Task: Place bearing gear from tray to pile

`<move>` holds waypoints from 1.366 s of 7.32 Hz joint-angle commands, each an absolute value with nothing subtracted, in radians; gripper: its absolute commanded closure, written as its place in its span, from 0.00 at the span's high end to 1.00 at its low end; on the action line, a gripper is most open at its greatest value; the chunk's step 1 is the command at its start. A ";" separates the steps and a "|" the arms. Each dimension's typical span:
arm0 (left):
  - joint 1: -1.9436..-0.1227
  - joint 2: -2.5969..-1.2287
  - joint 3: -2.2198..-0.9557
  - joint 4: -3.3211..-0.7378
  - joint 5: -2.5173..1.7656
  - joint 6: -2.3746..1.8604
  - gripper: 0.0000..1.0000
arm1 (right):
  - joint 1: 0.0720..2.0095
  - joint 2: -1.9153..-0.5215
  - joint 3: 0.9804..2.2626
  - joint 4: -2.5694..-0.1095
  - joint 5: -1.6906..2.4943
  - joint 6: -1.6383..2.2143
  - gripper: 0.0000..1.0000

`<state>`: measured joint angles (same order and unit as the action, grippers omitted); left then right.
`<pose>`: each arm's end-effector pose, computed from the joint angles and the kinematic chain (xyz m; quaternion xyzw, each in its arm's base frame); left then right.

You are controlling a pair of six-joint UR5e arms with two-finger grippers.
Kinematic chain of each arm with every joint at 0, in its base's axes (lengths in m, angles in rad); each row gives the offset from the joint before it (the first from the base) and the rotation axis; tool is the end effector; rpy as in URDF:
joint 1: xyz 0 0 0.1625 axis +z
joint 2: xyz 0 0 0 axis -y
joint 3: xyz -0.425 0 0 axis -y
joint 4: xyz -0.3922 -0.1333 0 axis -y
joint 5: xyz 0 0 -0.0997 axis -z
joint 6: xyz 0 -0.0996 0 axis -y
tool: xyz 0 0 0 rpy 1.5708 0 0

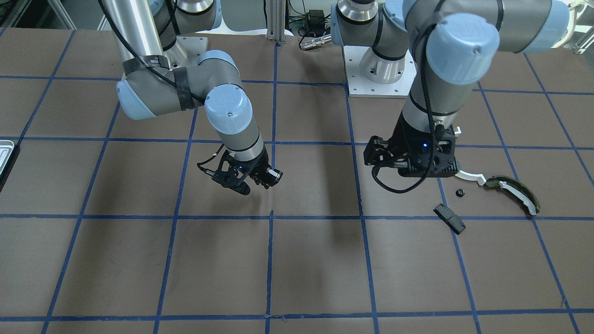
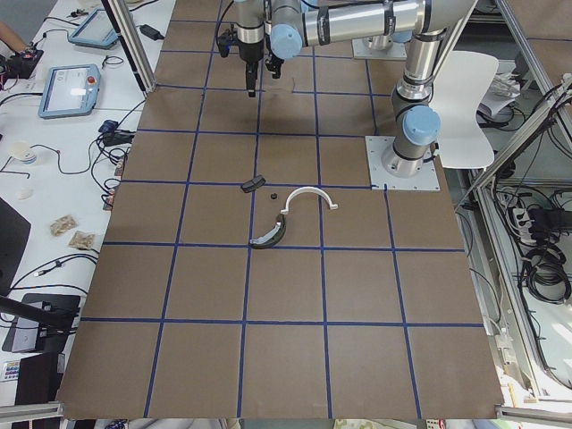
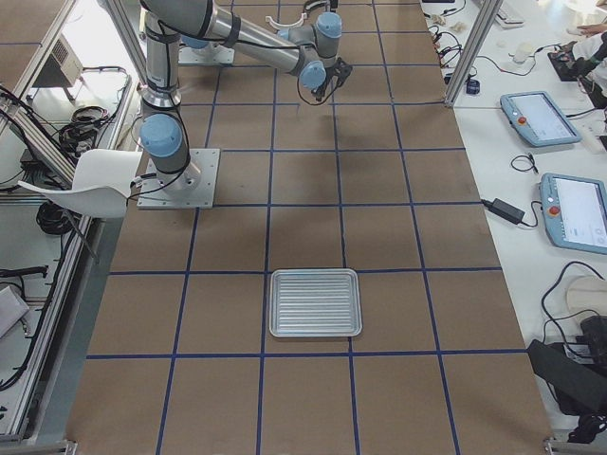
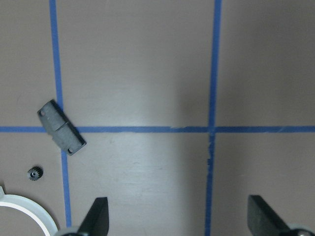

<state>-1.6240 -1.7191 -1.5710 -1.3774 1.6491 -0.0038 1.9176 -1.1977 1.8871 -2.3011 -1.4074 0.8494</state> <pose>-0.1548 -0.5473 0.4301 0.0238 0.9987 -0.0235 0.0385 0.3313 -0.4770 0.2147 0.2462 0.9656 0.0291 0.0789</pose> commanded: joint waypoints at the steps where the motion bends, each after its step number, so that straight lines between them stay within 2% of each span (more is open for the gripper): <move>1: -1.677 -1.672 -1.502 -1.455 1.635 -0.023 1.00 | 1.968 -1.143 1.899 -2.370 -1.404 0.888 0.00; 2: -1.669 -1.663 -1.529 -1.501 1.635 -0.028 1.00 | 1.977 -1.122 1.901 -2.411 -1.396 0.890 0.16; 3: -1.666 -1.648 -1.522 -1.561 1.634 -0.034 1.00 | 1.979 -1.121 1.893 -2.437 -1.410 0.879 0.99; 6: -1.614 -1.603 -1.535 -1.599 1.579 -0.057 1.00 | 1.915 -1.166 1.864 -2.428 -1.487 0.839 1.00; 9: -1.617 -1.635 -1.560 -1.569 1.580 -0.081 1.00 | 1.684 -1.370 1.848 -2.083 -1.497 0.491 1.00; 10: -1.637 -1.658 -1.609 -1.461 1.574 -0.128 1.00 | 1.592 -1.455 1.851 -1.945 -1.505 0.336 1.00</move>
<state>-1.6205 -1.6330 -1.5659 -1.5456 1.5807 -0.0876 1.7052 -1.3489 1.8509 -2.1133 -1.4975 0.5136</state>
